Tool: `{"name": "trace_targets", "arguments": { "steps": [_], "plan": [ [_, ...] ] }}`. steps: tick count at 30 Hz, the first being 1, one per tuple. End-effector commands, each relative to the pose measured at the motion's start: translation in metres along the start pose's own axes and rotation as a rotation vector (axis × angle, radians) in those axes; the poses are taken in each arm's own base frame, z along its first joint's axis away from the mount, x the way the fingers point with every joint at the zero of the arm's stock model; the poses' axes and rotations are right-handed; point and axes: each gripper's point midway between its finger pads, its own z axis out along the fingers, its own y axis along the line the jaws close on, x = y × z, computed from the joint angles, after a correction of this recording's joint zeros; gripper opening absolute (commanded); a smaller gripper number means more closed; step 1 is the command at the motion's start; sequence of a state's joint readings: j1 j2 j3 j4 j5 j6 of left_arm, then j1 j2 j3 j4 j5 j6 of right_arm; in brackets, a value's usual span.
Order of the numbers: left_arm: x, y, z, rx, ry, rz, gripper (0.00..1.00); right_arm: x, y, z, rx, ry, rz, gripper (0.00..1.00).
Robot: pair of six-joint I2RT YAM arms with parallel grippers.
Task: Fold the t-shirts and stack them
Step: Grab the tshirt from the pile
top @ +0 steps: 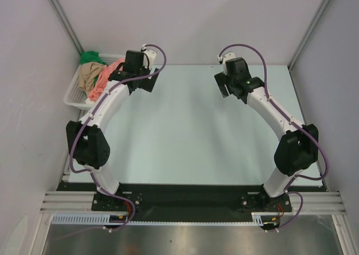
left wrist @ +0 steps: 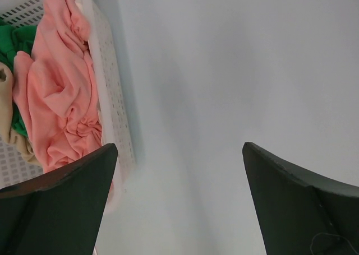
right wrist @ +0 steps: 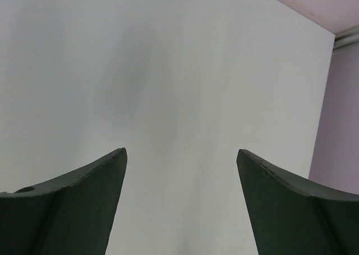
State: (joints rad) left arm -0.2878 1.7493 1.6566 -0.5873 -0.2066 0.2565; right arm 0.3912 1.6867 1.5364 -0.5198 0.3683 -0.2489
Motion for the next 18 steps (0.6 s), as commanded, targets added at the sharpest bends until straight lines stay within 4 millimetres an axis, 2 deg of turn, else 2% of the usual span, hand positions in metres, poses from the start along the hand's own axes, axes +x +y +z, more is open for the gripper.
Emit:
{"name": "trace_targets", "arguments": {
  "steps": [1, 6, 8, 9, 10, 12, 15, 16, 17, 18],
  "plan": [
    [-0.013, 0.010, -0.006, -0.026, -0.036, 0.006, 1.00, -0.024, 0.010, -0.016, -0.095, -0.066, 0.011, 0.86],
    [-0.016, 0.003, -0.010, 0.017, -0.049, -0.011, 1.00, -0.011, 0.009, -0.009, -0.063, -0.034, 0.037, 0.93],
    [-0.017, 0.006, -0.011, 0.001, -0.051, -0.012, 1.00, -0.010, 0.007, -0.008, -0.051, -0.035, 0.032, 1.00],
    [-0.018, 0.010, -0.011, -0.019, -0.052, -0.009, 1.00, -0.009, 0.007, -0.007, -0.051, -0.034, 0.027, 1.00],
    [-0.017, 0.017, -0.010, -0.059, -0.049, -0.006, 1.00, -0.010, 0.007, -0.007, -0.050, -0.038, 0.028, 1.00],
    [-0.012, 0.045, -0.005, -0.218, -0.031, 0.033, 1.00, -0.013, 0.006, -0.008, -0.047, -0.048, 0.030, 1.00],
    [-0.002, 0.072, 0.010, -0.306, -0.003, 0.068, 0.88, -0.014, 0.006, -0.008, -0.048, -0.048, 0.026, 1.00],
    [0.001, 0.078, 0.014, -0.309, 0.007, 0.057, 0.78, -0.013, 0.006, -0.009, -0.050, -0.046, 0.022, 1.00],
    [-0.003, 0.083, 0.016, -0.297, -0.003, 0.032, 0.75, -0.013, 0.006, -0.010, -0.053, -0.048, 0.021, 1.00],
    [0.003, 0.097, 0.020, -0.308, 0.015, 0.010, 0.72, -0.012, 0.006, -0.010, -0.053, -0.045, 0.020, 1.00]
  ]
}}
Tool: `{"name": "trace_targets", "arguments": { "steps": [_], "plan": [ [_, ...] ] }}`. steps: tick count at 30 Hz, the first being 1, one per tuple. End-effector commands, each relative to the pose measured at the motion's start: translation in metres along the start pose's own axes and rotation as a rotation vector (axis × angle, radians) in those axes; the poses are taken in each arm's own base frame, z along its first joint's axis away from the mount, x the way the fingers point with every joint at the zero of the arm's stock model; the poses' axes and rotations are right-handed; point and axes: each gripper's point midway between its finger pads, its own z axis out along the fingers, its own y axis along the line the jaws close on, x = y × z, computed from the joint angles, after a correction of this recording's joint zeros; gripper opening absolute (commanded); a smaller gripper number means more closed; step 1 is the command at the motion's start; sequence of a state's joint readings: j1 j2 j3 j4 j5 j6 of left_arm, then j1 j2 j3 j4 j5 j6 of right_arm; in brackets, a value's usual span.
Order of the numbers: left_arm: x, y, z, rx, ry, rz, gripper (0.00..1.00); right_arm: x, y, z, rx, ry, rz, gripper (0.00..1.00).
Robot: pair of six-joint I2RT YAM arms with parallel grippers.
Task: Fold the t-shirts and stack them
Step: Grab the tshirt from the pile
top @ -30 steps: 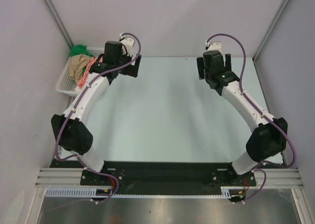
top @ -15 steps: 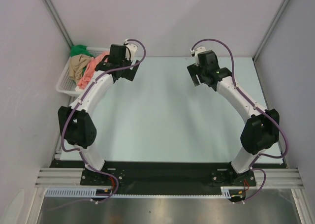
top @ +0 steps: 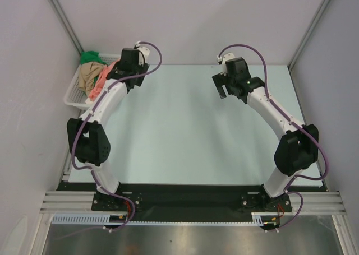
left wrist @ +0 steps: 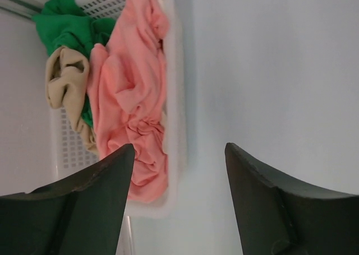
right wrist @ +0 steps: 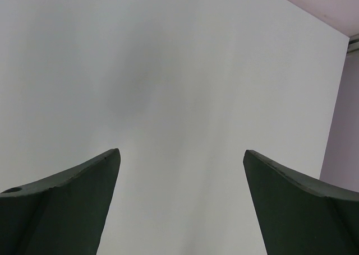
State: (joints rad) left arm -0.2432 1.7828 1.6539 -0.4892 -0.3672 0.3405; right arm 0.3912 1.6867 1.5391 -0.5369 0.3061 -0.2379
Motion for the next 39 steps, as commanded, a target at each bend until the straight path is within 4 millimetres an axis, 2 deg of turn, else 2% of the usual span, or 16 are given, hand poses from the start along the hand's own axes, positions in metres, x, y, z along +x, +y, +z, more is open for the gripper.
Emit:
{"name": "trace_targets", "arguments": {
  "steps": [1, 2, 4, 5, 12, 15, 21, 26, 27, 28, 32, 33, 34, 35, 38, 39],
  "plan": [
    [0.013, 0.042, 0.029, -0.095, 0.055, -0.024, 0.71, -0.010, -0.004, -0.011, 0.008, -0.041, 0.011, 1.00],
    [0.006, 0.050, 0.031, -0.102, 0.044, -0.033, 0.70, -0.008, -0.003, -0.011, 0.002, -0.041, 0.009, 1.00],
    [0.018, 0.057, 0.045, -0.105, 0.084, -0.030, 0.70, -0.005, -0.001, -0.013, -0.009, -0.037, 0.007, 1.00],
    [0.015, 0.063, 0.047, -0.111, 0.080, -0.028, 0.70, -0.001, 0.001, -0.013, -0.021, -0.029, 0.004, 1.00],
    [0.034, 0.091, 0.086, -0.174, 0.145, -0.032, 0.70, 0.014, 0.009, -0.016, -0.054, -0.001, -0.002, 1.00],
    [0.037, 0.090, 0.100, -0.173, 0.148, -0.018, 0.70, 0.020, 0.010, -0.016, -0.059, 0.012, -0.008, 1.00],
    [0.045, 0.091, 0.113, -0.188, 0.169, -0.004, 0.69, 0.018, 0.010, -0.013, -0.061, 0.013, -0.005, 1.00],
    [0.051, 0.096, 0.121, -0.202, 0.180, 0.010, 0.61, 0.015, 0.012, -0.008, -0.067, 0.012, -0.004, 1.00],
    [0.053, 0.098, 0.122, -0.206, 0.184, 0.009, 0.59, 0.014, 0.012, -0.007, -0.069, 0.012, -0.002, 1.00],
    [0.053, 0.098, 0.124, -0.208, 0.183, 0.007, 0.51, 0.013, 0.012, -0.007, -0.070, 0.010, -0.002, 1.00],
    [0.051, 0.101, 0.126, -0.219, 0.174, 0.009, 0.32, 0.011, 0.014, -0.006, -0.075, 0.006, 0.000, 1.00],
    [0.051, 0.101, 0.126, -0.218, 0.172, 0.006, 0.24, 0.012, 0.013, -0.006, -0.074, 0.010, 0.000, 1.00],
    [0.049, 0.102, 0.125, -0.221, 0.167, -0.002, 0.04, 0.011, 0.013, -0.006, -0.074, 0.005, 0.001, 1.00],
    [0.048, 0.102, 0.123, -0.223, 0.164, -0.010, 0.01, 0.011, 0.013, -0.006, -0.072, 0.007, -0.001, 1.00],
    [0.042, 0.101, 0.114, -0.215, 0.145, -0.030, 0.00, 0.012, 0.013, -0.007, -0.071, 0.004, -0.004, 1.00],
    [0.031, 0.101, 0.106, -0.219, 0.117, -0.033, 0.00, 0.011, 0.013, -0.009, -0.071, 0.001, -0.006, 1.00]
  ]
}}
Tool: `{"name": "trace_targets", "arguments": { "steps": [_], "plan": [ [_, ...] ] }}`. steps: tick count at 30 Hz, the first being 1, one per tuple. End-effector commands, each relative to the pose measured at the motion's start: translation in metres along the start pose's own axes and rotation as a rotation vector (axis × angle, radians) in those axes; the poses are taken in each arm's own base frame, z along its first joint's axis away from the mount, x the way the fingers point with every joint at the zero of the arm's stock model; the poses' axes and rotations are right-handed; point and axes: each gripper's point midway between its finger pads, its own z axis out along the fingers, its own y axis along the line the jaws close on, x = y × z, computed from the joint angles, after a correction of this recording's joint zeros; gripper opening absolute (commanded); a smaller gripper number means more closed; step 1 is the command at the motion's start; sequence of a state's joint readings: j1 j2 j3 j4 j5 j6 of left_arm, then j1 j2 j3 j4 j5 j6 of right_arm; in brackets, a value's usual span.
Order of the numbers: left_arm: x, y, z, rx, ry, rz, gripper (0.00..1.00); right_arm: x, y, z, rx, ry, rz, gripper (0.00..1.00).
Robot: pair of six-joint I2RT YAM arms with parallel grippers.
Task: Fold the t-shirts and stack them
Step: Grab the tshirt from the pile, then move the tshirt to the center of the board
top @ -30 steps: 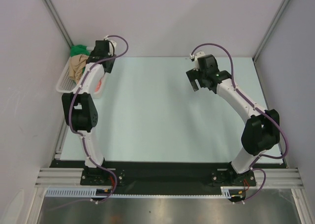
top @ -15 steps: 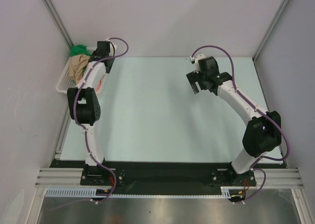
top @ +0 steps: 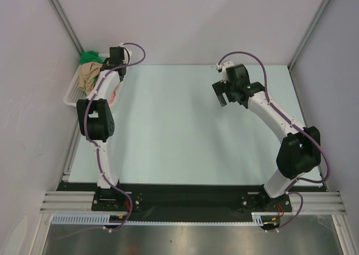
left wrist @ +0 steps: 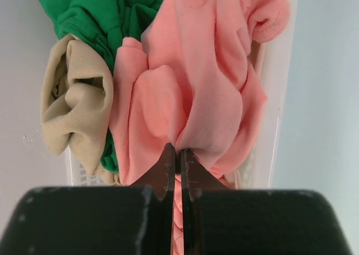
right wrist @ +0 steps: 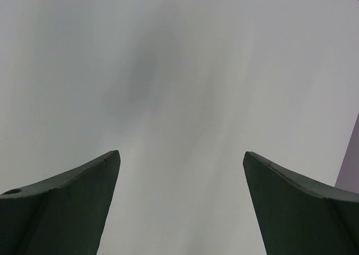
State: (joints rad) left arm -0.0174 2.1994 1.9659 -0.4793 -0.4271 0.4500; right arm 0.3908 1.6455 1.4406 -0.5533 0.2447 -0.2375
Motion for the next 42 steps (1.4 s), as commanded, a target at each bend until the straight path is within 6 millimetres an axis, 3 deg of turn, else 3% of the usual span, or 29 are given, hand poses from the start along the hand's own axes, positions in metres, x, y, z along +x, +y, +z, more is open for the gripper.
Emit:
{"name": "trace_targets", "arguments": {
  "steps": [1, 7, 12, 16, 24, 27, 30, 32, 35, 40, 41, 42],
  "plan": [
    [-0.032, 0.019, -0.031, -0.039, -0.102, -0.055, 0.00, -0.020, -0.005, -0.008, 0.007, -0.058, 0.011, 1.00],
    [-0.064, 0.005, -0.082, -0.014, -0.213, -0.067, 0.00, -0.023, -0.006, -0.008, 0.015, -0.072, 0.008, 0.99],
    [-0.092, -0.017, -0.129, 0.056, -0.296, -0.060, 0.00, -0.028, -0.004, -0.008, 0.002, -0.084, 0.012, 0.99],
    [-0.126, -0.015, -0.177, 0.085, -0.403, -0.098, 0.00, -0.034, -0.005, -0.010, 0.000, -0.099, 0.016, 0.99],
    [-0.197, 0.009, -0.302, 0.110, -0.704, -0.217, 0.00, -0.042, -0.010, -0.015, 0.013, -0.126, 0.012, 0.99],
    [-0.232, 0.041, -0.371, 0.123, -0.889, -0.289, 0.01, -0.043, -0.015, -0.018, 0.030, -0.131, 0.013, 0.99],
    [-0.250, 0.045, -0.422, 0.167, -1.020, -0.296, 0.00, -0.044, -0.019, -0.021, 0.042, -0.140, 0.017, 0.99],
    [-0.254, 0.033, -0.442, 0.216, -1.059, -0.274, 0.00, -0.043, -0.022, -0.023, 0.048, -0.144, 0.017, 0.99],
    [-0.250, 0.017, -0.448, 0.296, -1.052, -0.253, 0.00, -0.041, -0.027, -0.029, 0.057, -0.148, 0.019, 0.99],
    [-0.213, -0.052, -0.403, 0.451, -0.861, -0.143, 0.03, -0.032, -0.038, -0.040, 0.061, -0.146, 0.035, 0.99],
    [-0.203, -0.069, -0.397, 0.506, -0.828, -0.113, 0.34, -0.025, -0.038, -0.040, 0.057, -0.134, 0.034, 0.99],
    [-0.185, -0.097, -0.376, 0.550, -0.746, -0.077, 0.48, -0.021, -0.041, -0.040, 0.062, -0.126, 0.036, 0.99]
  ]
}}
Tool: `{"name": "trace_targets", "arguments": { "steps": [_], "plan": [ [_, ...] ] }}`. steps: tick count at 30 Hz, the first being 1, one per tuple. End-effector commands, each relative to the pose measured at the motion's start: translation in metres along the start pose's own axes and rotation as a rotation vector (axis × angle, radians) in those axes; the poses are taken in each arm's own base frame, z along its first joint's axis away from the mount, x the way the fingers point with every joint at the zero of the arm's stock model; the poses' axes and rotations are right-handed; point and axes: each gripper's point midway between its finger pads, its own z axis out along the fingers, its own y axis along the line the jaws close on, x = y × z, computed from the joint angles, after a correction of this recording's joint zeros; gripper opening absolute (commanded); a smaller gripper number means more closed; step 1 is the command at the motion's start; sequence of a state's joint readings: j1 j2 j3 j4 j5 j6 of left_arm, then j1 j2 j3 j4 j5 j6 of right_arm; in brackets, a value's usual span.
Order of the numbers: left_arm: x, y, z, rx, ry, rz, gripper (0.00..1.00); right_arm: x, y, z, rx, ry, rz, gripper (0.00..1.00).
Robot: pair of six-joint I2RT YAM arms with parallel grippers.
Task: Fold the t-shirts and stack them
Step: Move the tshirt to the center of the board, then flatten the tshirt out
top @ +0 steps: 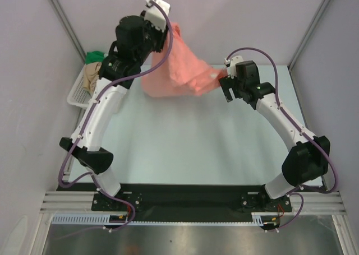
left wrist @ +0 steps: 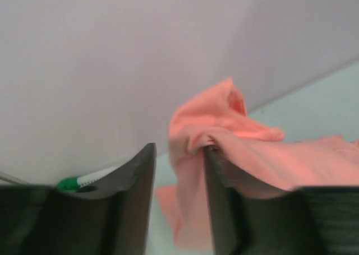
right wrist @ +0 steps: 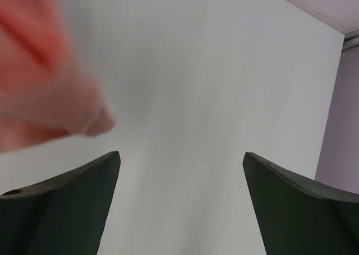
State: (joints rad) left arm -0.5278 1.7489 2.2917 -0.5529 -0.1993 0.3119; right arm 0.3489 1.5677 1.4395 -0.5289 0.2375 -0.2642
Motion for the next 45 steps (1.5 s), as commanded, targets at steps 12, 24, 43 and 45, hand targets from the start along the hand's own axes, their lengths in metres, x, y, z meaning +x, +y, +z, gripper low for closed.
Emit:
{"name": "trace_targets", "arguments": {
  "steps": [12, 24, 43, 45],
  "plan": [
    [0.246, -0.104, -0.033, 0.312, 0.610, -0.042, 1.00, 0.041, 0.057, -0.043, -0.423, 0.030, -0.232, 0.87],
    [0.330, -0.093, -0.092, 0.244, 0.755, 0.012, 0.84, 0.058, 0.157, -0.018, -0.552, -0.110, -0.566, 0.74],
    [0.323, -0.082, -0.078, 0.199, 0.730, 0.045, 0.84, 0.105, 0.134, 0.054, -0.462, 0.055, -0.552, 0.67],
    [0.321, -0.082, -0.075, 0.200, 0.725, 0.042, 0.84, 0.108, 0.128, 0.058, -0.453, 0.067, -0.541, 0.66]
  ]
}}
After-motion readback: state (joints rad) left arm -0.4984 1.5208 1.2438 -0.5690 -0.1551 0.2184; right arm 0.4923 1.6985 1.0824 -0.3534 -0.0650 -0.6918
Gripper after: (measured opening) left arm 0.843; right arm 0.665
